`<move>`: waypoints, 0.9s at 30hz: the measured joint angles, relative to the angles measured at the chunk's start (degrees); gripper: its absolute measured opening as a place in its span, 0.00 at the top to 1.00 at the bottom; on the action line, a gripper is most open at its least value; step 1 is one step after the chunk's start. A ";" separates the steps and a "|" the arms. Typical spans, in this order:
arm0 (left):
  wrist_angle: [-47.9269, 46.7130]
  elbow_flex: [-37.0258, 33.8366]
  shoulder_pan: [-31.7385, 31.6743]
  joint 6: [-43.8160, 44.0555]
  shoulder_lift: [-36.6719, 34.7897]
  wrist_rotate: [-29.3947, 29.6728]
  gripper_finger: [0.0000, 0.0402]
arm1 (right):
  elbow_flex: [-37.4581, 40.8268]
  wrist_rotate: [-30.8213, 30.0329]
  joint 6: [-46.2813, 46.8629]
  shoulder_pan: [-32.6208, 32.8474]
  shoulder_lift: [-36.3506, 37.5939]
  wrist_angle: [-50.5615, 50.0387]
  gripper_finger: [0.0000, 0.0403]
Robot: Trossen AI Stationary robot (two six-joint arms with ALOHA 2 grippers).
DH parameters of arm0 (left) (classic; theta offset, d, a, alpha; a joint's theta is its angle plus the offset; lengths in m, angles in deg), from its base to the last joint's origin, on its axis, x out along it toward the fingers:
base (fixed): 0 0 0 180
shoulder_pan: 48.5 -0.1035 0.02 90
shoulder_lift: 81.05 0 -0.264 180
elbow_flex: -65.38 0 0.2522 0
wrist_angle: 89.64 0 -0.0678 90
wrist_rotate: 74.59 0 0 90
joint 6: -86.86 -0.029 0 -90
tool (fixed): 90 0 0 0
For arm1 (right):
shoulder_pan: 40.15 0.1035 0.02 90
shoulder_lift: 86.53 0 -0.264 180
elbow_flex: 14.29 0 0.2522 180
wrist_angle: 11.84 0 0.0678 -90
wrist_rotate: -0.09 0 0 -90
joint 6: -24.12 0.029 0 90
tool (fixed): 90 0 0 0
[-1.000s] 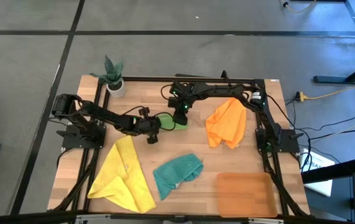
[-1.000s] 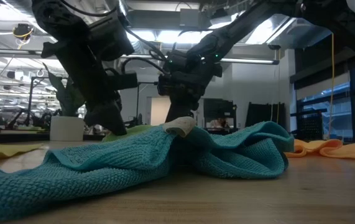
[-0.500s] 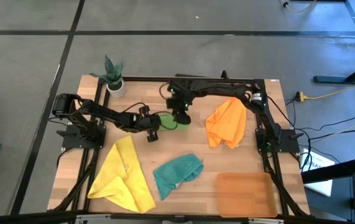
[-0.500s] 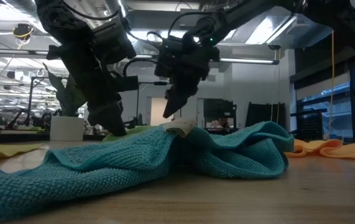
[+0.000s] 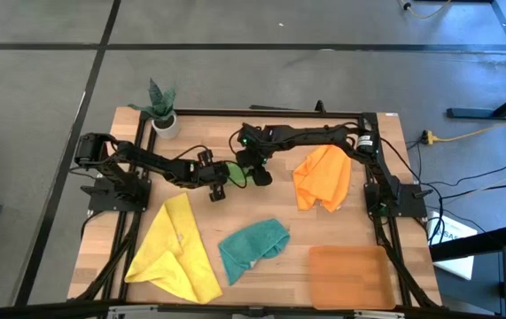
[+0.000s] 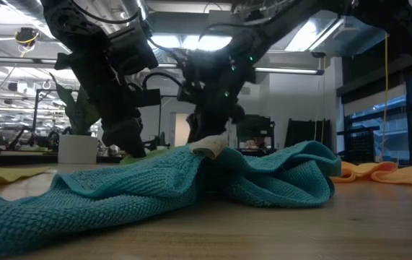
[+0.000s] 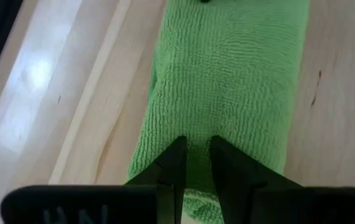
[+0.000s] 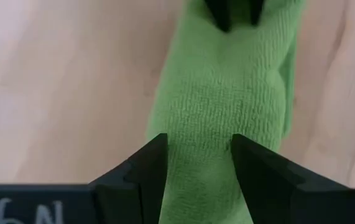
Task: Roll microfiber towels into tight, uniform cylinder then place into a basket
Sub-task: Roll the green microfiber towel, then put the green microfiber towel into the orange bin
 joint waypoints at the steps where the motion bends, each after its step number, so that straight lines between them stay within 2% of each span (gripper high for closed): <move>1: 0.01 0.00 -0.01 -0.03 0.00 0.00 0.83 | 0.95 -0.04 0.13 -0.14 -0.02 0.76 0.56; 9: 0.11 0.00 0.01 -0.02 0.00 -0.04 0.83 | 5.50 -2.76 0.18 -0.47 -0.02 6.38 0.56; 16: 0.11 0.00 0.01 -0.02 0.00 -0.52 0.83 | 5.88 -2.86 -0.14 -0.36 0.02 6.73 0.56; 27: 0.03 0.00 0.00 -0.06 0.00 -0.68 0.83 | -1.42 -3.47 -1.39 1.23 0.98 -3.96 0.56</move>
